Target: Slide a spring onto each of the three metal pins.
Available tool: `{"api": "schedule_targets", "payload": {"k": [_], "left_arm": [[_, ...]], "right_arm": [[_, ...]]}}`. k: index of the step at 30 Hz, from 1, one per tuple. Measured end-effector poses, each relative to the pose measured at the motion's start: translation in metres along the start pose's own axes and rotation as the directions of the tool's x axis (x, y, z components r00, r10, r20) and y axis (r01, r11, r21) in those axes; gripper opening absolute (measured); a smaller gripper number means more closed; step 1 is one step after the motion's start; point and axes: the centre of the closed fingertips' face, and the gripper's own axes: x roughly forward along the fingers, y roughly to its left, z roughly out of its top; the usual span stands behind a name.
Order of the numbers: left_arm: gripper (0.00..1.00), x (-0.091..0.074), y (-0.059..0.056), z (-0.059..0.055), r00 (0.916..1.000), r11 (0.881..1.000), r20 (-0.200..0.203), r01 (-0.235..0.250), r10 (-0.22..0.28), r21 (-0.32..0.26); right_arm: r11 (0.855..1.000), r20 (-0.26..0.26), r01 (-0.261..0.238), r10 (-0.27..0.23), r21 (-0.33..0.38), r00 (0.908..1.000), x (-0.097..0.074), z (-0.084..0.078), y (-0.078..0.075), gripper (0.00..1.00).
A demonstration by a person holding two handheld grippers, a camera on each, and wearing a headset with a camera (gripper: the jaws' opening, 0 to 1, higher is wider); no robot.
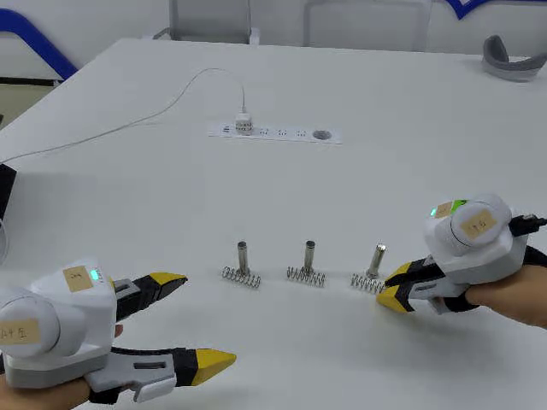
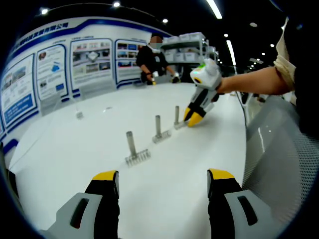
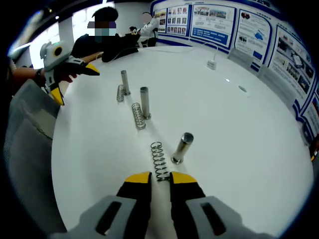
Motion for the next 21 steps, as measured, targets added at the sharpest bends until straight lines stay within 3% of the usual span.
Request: {"api": "schedule_targets", "payload": {"k": [21], "left_arm": [[0.73, 0.0005, 0.0009, -0.0002, 1.0000, 1.000, 0.001, -0.001, 0.001, -0.003]], "right_arm": [[1.000, -0.002, 0.007, -0.007, -0.027, 1.0000, 0.0008, -0.0015, -0.0007, 0.12]]}}
